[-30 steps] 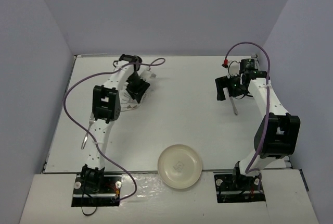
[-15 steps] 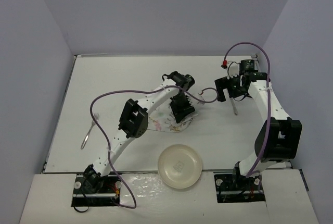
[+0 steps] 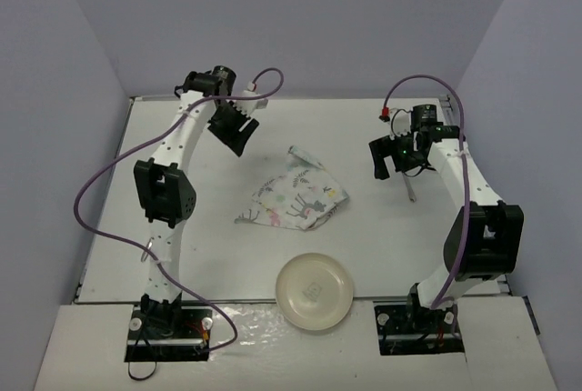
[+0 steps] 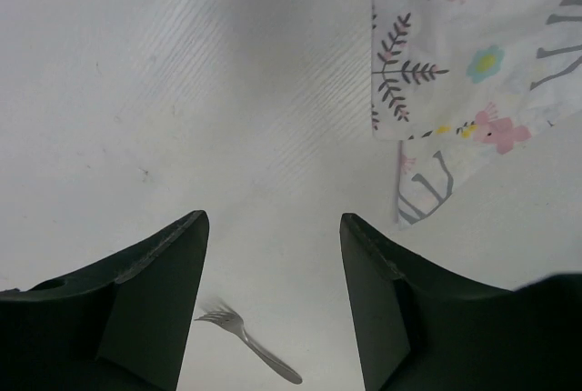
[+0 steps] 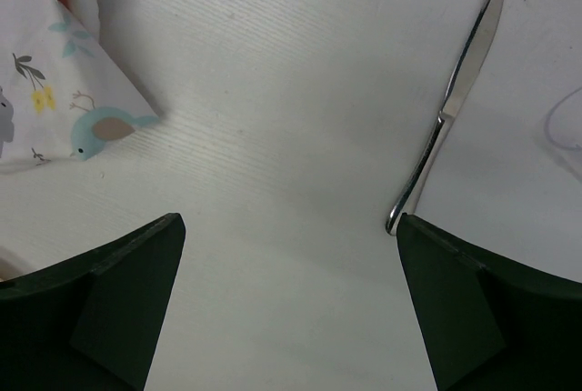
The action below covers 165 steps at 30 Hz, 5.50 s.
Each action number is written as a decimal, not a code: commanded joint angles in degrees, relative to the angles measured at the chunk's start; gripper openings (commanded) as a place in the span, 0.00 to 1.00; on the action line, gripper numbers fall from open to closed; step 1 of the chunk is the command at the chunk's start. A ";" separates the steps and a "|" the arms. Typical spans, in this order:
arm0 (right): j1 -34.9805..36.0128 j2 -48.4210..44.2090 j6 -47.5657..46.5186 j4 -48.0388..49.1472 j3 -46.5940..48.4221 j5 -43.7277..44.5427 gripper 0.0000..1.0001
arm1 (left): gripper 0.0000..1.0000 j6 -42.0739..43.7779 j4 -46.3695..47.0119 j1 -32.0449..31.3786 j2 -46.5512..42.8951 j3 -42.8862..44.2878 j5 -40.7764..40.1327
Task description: Set the dinner table for one person
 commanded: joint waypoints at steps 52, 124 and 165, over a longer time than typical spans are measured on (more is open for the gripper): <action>7.17 4.48 -2.18 -3.67 9.71 10.84 1.00 | 0.53 3.61 29.70 -10.06 -20.07 -54.06 -2.12; 20.35 3.08 -7.63 -2.56 5.42 10.40 1.00 | 0.00 12.80 -6.80 -9.72 -22.02 10.93 -12.46; 46.38 23.38 -4.57 9.72 40.38 1.10 1.00 | 0.00 8.53 -2.88 12.88 -35.26 -27.37 -16.18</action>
